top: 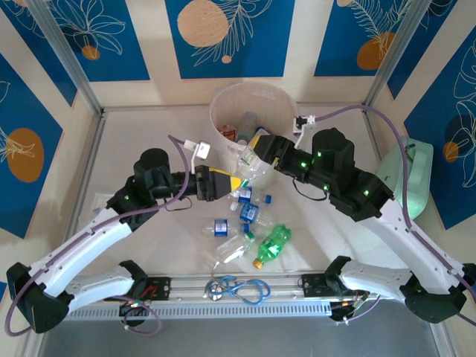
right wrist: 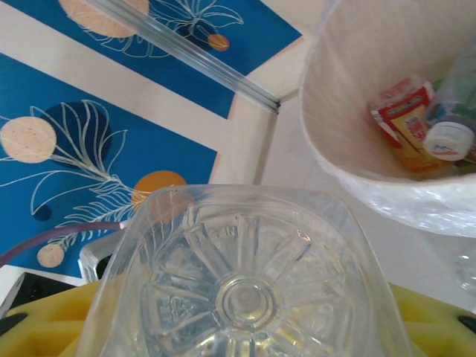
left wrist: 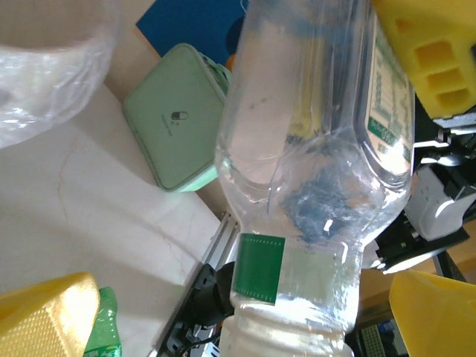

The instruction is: Put the plastic bottles in the bin

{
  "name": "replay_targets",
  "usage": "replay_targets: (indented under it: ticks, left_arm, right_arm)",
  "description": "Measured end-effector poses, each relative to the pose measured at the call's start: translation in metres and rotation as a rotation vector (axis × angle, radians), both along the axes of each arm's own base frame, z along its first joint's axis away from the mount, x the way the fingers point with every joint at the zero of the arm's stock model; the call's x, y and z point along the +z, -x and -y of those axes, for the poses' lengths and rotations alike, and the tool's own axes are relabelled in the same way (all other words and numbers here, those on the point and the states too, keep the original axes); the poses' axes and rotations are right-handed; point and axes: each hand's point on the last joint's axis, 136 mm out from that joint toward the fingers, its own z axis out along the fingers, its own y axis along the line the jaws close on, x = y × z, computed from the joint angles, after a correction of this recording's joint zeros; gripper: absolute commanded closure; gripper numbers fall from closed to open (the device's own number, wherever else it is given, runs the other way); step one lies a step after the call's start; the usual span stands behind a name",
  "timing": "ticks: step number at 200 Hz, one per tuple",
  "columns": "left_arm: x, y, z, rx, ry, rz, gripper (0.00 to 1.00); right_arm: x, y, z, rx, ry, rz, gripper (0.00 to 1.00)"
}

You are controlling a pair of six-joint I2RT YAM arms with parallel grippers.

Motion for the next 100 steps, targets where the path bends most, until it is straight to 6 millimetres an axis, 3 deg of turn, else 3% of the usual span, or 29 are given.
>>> replay_targets:
  ticks: [28, 62, 100]
  left_arm:
    - [0.003, 0.005, 0.004, -0.024, 0.0, 0.034, 0.07]
    - [0.005, 0.008, 0.006, -0.043, 0.007, 0.055, 0.27]
    - [0.011, 0.01, 0.009, -0.069, 0.035, 0.066, 0.44]
  right_arm:
    - [0.004, -0.001, -0.007, 0.011, -0.014, 0.009, 0.52]
    - [0.001, -0.004, -0.011, 0.012, -0.017, -0.002, 0.51]
    - [0.004, -0.004, -0.014, 0.015, -0.034, -0.003, 0.51]
